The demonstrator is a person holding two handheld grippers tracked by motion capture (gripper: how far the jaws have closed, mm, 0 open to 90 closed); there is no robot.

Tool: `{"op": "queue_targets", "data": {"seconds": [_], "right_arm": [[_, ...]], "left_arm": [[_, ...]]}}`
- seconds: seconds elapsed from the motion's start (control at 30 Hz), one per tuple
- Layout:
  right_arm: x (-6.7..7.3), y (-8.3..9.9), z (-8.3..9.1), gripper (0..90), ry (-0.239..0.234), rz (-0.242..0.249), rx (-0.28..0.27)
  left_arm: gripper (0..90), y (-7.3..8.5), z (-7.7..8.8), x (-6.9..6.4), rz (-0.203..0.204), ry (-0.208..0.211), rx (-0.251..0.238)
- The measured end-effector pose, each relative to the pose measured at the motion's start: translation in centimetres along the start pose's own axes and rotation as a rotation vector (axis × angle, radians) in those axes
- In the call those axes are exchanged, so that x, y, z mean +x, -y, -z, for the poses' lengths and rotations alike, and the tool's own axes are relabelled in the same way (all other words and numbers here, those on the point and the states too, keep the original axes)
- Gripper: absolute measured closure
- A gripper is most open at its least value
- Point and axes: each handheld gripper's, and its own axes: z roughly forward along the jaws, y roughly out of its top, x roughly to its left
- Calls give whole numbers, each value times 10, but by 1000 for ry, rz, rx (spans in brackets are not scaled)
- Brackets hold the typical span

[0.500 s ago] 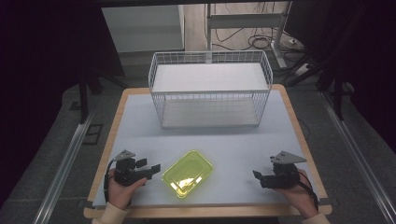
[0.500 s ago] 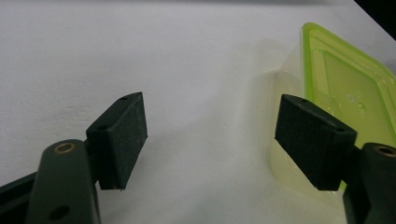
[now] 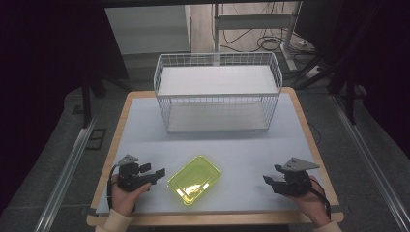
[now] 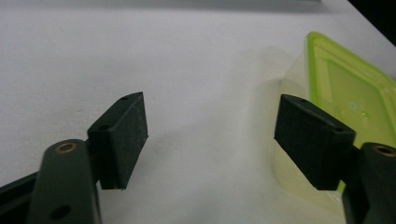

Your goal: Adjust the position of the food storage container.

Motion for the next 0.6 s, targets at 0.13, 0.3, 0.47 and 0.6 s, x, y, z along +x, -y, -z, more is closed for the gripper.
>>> {"op": "queue_targets", "data": {"seconds": [0.13,0.3,0.47,0.6], "right_arm": [[-1,0,0,367,0,-4,-7],[-2,1,-2,346,-4,-4,-3],[-4,1,-1,345,5,-7,-7],[-3,1,-1,342,5,-8,-3]], "left_arm": [[357,-2,5,-4,-20,10,-16],[644,-7,11,-16,-39,89,-26],[808,-11,16,-37,-89,156,-7],[876,-11,11,-59,-142,218,35]]}}
